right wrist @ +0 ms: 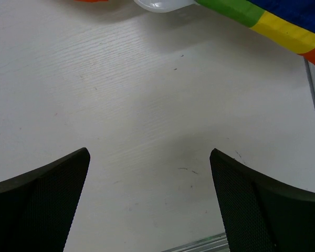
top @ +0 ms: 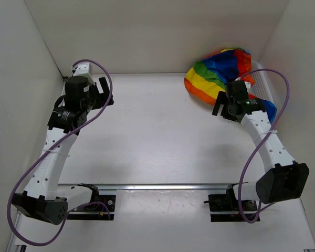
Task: Fold and stack the shorts
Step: Grab the shorts from the pile, then move the shorts to the center of the board, then flatten the shorts out
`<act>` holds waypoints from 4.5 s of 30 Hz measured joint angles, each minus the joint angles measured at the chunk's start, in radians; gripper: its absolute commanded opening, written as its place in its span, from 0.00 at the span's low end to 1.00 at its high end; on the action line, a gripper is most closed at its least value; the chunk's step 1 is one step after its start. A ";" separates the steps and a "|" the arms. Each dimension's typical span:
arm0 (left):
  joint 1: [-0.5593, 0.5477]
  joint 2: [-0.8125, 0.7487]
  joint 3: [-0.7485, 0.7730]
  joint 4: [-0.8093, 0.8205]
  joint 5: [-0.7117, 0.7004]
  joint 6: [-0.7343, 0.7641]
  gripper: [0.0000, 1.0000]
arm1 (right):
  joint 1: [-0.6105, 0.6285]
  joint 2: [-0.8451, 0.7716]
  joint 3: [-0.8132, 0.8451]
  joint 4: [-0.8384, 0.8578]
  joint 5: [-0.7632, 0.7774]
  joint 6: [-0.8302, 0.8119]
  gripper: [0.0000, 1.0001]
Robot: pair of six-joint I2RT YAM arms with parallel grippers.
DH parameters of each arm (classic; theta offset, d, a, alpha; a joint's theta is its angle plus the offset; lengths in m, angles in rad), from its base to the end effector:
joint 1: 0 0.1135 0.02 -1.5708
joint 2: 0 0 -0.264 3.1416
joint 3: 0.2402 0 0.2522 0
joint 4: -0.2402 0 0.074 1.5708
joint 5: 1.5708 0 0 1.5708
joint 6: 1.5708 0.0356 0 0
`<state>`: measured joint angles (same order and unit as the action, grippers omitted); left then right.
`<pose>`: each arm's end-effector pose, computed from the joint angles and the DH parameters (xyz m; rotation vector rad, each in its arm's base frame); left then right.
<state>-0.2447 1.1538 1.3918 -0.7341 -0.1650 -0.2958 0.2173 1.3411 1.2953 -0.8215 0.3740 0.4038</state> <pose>0.2274 -0.0508 0.4190 -0.1541 2.0578 -0.1636 0.2729 0.0469 0.3376 0.3830 2.3347 -0.1605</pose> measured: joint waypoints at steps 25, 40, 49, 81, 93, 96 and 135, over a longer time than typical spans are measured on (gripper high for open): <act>-0.010 0.149 -0.026 -0.104 -0.138 -0.181 1.00 | -0.232 0.634 0.790 -0.065 -0.048 0.020 1.00; -0.011 0.356 0.014 -0.209 -0.248 -0.234 1.00 | -0.393 1.203 1.203 -0.056 -0.286 0.120 0.31; -0.028 0.393 0.051 -0.249 -0.257 -0.256 1.00 | -0.375 1.089 1.143 0.001 -0.294 0.121 0.00; 0.015 0.193 0.172 -0.349 0.101 -0.210 0.86 | 0.314 0.117 0.282 0.016 -0.246 0.068 0.27; -0.430 0.008 -0.397 -0.192 0.267 -0.386 1.00 | 0.362 -0.017 -0.124 0.080 -0.414 0.214 0.75; -0.415 -0.063 -0.494 -0.194 0.253 -0.445 1.00 | 0.458 0.045 -0.137 0.130 -0.463 0.261 0.85; -0.409 -0.042 -0.510 -0.091 0.242 -0.537 1.00 | 0.218 0.163 0.100 0.289 -0.507 0.375 0.00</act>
<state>-0.6540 1.1118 0.8822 -0.8253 0.0769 -0.8326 0.4355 1.5040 1.3952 -0.5327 -0.1326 0.7784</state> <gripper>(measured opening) 0.991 0.008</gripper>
